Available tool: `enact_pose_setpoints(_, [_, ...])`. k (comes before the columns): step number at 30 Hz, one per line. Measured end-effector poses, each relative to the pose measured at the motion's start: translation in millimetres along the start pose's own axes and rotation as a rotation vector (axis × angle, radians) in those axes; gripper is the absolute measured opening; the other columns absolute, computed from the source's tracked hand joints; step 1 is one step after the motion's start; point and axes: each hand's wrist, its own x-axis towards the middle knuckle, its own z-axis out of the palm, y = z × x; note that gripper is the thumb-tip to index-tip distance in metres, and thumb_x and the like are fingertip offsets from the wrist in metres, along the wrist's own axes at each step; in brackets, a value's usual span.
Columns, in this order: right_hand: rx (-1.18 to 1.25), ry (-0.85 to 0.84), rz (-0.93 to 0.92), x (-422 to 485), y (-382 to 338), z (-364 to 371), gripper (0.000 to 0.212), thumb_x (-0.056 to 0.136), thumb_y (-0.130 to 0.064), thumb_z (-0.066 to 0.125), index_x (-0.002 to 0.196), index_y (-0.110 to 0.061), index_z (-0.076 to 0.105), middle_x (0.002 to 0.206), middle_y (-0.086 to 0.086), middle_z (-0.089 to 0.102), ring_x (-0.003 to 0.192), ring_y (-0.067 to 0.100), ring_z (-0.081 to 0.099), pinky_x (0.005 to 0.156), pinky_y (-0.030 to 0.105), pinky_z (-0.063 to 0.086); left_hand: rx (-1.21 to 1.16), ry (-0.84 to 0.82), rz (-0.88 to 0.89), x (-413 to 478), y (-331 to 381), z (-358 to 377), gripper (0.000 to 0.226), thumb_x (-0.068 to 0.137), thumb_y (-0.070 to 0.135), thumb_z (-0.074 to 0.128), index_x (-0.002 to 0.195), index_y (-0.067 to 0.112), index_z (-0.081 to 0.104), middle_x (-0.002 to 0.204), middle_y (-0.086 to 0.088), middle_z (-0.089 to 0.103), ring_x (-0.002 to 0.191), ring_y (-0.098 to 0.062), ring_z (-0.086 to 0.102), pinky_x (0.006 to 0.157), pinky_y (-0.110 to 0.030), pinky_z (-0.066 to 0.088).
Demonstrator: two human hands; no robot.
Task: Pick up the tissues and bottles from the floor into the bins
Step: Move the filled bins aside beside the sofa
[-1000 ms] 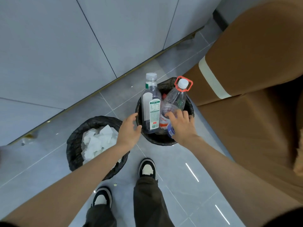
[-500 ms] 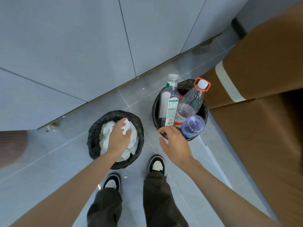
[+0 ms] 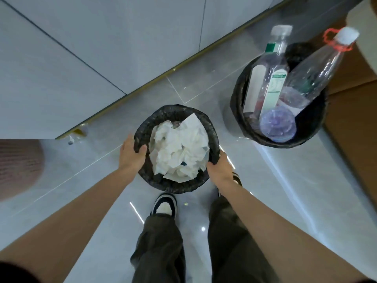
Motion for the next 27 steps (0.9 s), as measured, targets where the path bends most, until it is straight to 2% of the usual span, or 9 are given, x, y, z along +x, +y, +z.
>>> enact_pose_setpoints(4, [0.029,0.124,0.053,13,14,20,0.030,0.091,-0.008,0.048,0.121,-0.009,0.045,0.104,0.014,0.060,0.091,0.029,0.055,0.071,0.031,0.041,-0.093,-0.003,0.007,18,-15,7,0.050,0.099,0.023,0.043,0.147,0.021,0.030,0.149,-0.005,0.038,0.135,-0.028,0.037,0.111,-0.045,0.033])
enact_pose_setpoints(8, [0.038,0.154,0.049,3,24,27,0.027,0.091,-0.006,0.048,0.117,-0.012,0.043,0.097,0.010,0.059,0.087,0.028,0.055,0.071,0.034,0.044,-0.144,0.024,0.007,16,-26,5,0.043,0.098,0.011,0.040,0.140,0.021,0.043,0.140,-0.004,0.048,0.128,-0.027,0.045,0.107,-0.044,0.039])
enact_pose_setpoints(11, [0.040,0.170,0.060,-17,27,20,0.028,0.091,-0.007,0.048,0.118,-0.013,0.043,0.095,0.008,0.058,0.089,0.029,0.056,0.078,0.040,0.048,-0.159,-0.003,0.034,0,-26,-5,0.044,0.098,0.007,0.039,0.140,0.020,0.043,0.139,-0.005,0.049,0.128,-0.026,0.045,0.108,-0.045,0.039])
enact_pose_setpoints(14, [0.083,0.188,0.077,-49,29,10,0.027,0.091,-0.007,0.048,0.117,-0.012,0.045,0.082,0.001,0.054,0.083,0.026,0.055,0.075,0.040,0.050,-0.146,-0.037,0.057,-23,-25,-19,0.046,0.096,0.005,0.038,0.138,0.023,0.045,0.136,-0.004,0.052,0.124,-0.027,0.049,0.105,-0.047,0.041])
enact_pose_setpoints(18, [0.163,0.234,0.112,-101,30,-12,0.030,0.090,-0.004,0.049,0.120,-0.011,0.046,0.093,0.004,0.056,0.085,0.024,0.055,0.081,0.040,0.052,-0.117,-0.084,0.083,-64,-8,-42,0.044,0.096,0.006,0.038,0.135,0.022,0.048,0.133,-0.003,0.055,0.121,-0.026,0.053,0.103,-0.048,0.043])
enact_pose_setpoints(21, [0.214,0.273,0.147,-147,33,-33,0.031,0.090,-0.004,0.049,0.121,-0.011,0.046,0.089,-0.001,0.053,0.084,0.023,0.054,0.077,0.037,0.050,-0.055,-0.139,0.116,-102,12,-59,0.043,0.096,0.008,0.039,0.135,0.023,0.048,0.134,-0.003,0.055,0.121,-0.025,0.053,0.102,-0.048,0.044])
enact_pose_setpoints(26, [0.327,0.329,0.188,-216,46,-69,0.031,0.090,-0.008,0.049,0.121,-0.014,0.046,0.094,0.005,0.060,0.082,0.026,0.059,0.078,0.043,0.055,-0.025,-0.219,0.182,-167,35,-79,0.042,0.097,0.010,0.042,0.136,0.025,0.047,0.135,-0.002,0.054,0.123,-0.023,0.052,0.099,-0.049,0.047])
enact_pose_setpoints(27, [0.349,0.344,0.192,-230,51,-79,0.032,0.090,-0.008,0.049,0.121,-0.014,0.046,0.093,0.005,0.060,0.081,0.024,0.058,0.076,0.041,0.054,-0.013,-0.243,0.196,-181,42,-81,0.042,0.097,0.011,0.043,0.136,0.025,0.047,0.135,-0.002,0.054,0.123,-0.024,0.052,0.098,-0.049,0.048])
